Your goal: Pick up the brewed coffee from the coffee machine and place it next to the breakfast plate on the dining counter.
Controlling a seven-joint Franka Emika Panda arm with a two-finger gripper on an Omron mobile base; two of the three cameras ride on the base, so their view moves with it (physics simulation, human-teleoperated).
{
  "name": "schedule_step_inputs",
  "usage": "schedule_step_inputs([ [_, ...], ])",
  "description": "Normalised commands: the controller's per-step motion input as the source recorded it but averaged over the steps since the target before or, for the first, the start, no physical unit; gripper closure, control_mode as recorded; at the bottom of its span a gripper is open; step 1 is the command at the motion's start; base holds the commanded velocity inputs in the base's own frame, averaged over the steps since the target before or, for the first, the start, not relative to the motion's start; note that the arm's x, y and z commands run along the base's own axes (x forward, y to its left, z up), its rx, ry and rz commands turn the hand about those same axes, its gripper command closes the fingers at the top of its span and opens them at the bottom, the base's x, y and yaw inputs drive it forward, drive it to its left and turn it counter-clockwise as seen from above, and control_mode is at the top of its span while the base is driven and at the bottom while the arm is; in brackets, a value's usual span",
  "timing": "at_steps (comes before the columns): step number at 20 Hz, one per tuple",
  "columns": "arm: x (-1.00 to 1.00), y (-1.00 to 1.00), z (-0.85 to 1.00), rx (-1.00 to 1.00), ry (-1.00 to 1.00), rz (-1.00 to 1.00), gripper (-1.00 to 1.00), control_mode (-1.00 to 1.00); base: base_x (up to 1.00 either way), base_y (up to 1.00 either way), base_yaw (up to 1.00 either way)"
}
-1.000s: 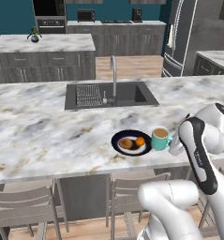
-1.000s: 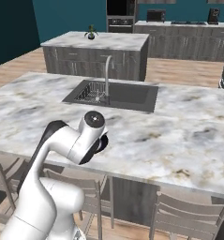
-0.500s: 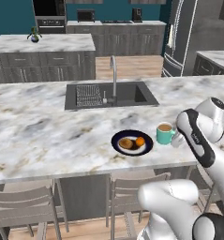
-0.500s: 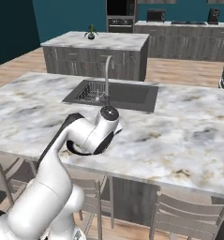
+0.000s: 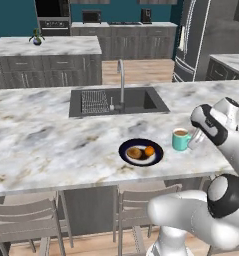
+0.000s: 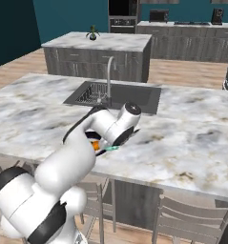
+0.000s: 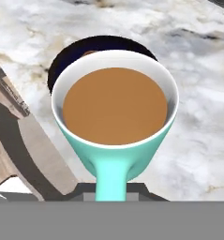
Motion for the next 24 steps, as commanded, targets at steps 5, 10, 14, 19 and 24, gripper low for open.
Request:
schedule_step_inputs([
  [5,0.53,-0.28,-0.20,0.10,0.00,0.00,1.00,-1.00,0.00,0.00,0.00],
  [10,0.43,-0.02,-0.18,0.02,0.10,-0.01,1.00,-1.00,0.00,0.00,0.00],
  [14,0.47,0.00,-0.34,0.00,0.13,-0.02,1.00,-1.00,0.00,0.00,0.00],
  [19,0.41,0.00,-0.37,0.00,0.08,0.00,1.00,-1.00,0.00,0.00,0.00],
  [24,0.25,0.00,-0.45,0.00,0.02,0.00,1.00,-1.00,0.00,0.00,0.00],
])
